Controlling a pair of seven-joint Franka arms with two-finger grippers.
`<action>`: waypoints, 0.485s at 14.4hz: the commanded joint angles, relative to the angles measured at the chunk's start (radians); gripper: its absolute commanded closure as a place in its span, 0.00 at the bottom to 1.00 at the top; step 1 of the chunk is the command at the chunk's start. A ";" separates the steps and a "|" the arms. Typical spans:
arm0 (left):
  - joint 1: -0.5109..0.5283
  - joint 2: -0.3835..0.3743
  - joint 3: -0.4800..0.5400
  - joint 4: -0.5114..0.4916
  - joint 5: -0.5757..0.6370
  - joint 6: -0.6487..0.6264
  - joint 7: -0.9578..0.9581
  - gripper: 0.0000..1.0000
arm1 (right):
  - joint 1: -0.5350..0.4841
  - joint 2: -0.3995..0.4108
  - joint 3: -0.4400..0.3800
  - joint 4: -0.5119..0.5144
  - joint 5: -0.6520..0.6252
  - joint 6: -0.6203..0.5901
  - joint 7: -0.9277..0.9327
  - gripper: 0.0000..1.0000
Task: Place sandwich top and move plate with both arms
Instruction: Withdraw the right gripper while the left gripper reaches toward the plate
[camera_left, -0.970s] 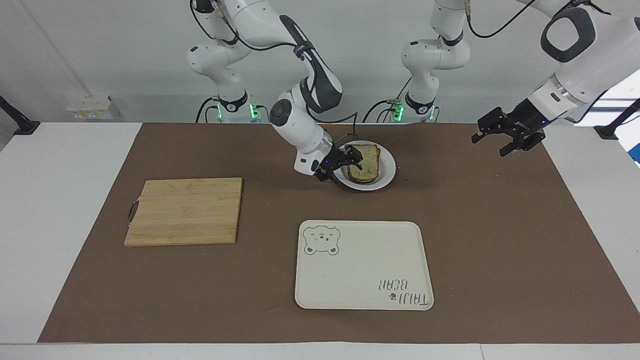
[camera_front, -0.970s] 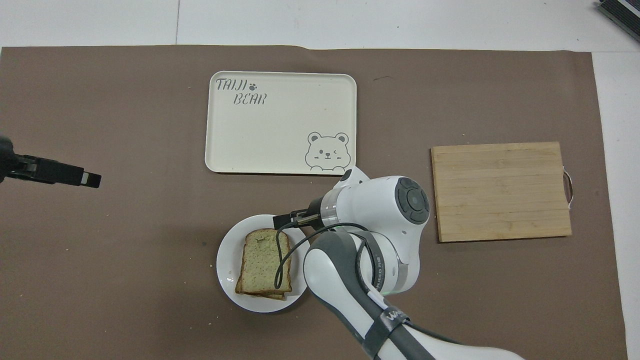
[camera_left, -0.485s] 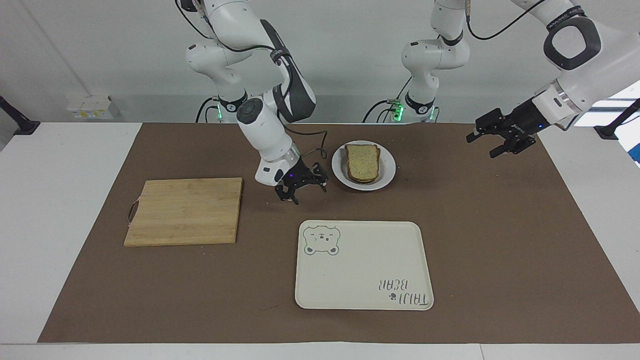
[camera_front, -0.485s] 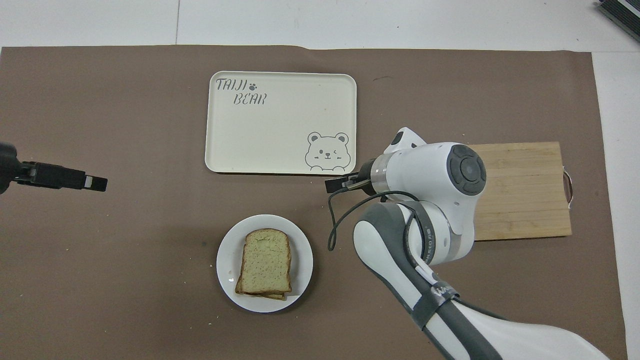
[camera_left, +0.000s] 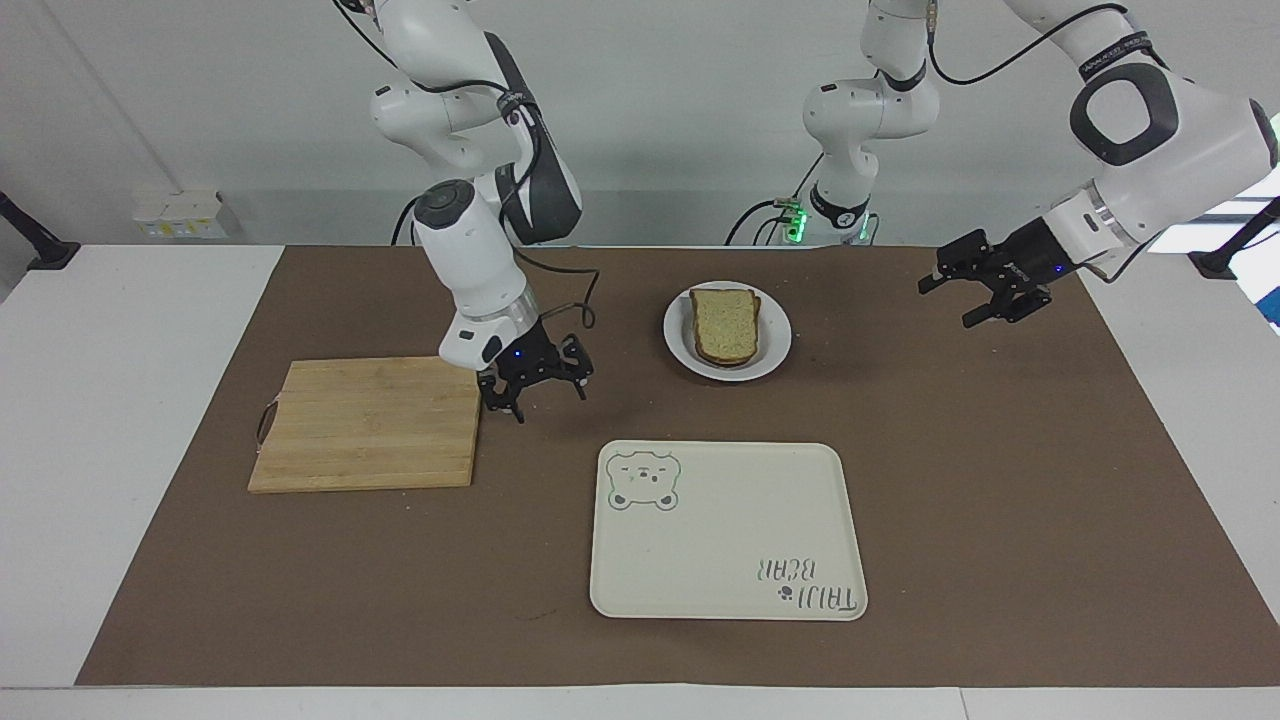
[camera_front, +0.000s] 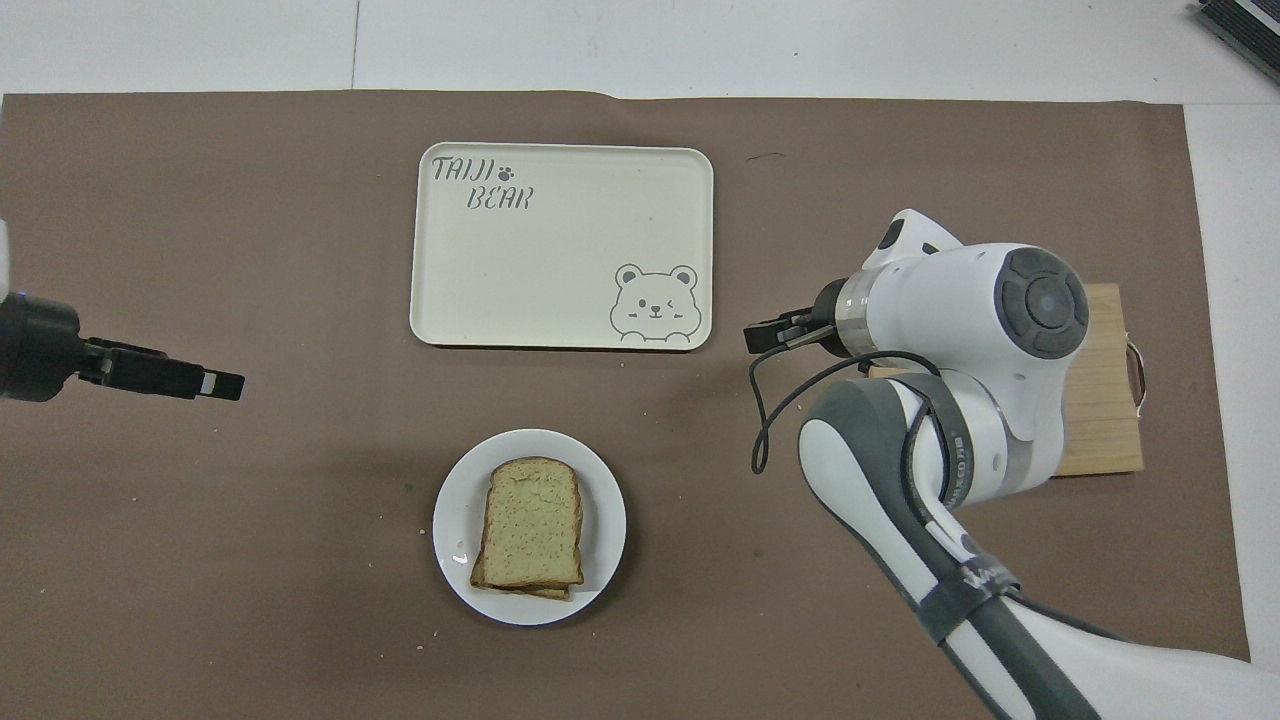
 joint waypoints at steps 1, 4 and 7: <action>-0.018 -0.031 0.001 -0.061 -0.032 0.041 0.030 0.00 | -0.050 -0.012 0.013 0.080 -0.104 -0.126 0.001 0.00; -0.041 -0.028 0.004 -0.076 -0.041 0.049 0.034 0.00 | -0.088 -0.020 0.012 0.103 -0.116 -0.153 -0.001 0.00; -0.052 -0.025 0.004 -0.102 -0.072 0.069 0.050 0.00 | -0.136 -0.060 0.010 0.121 -0.117 -0.183 -0.001 0.00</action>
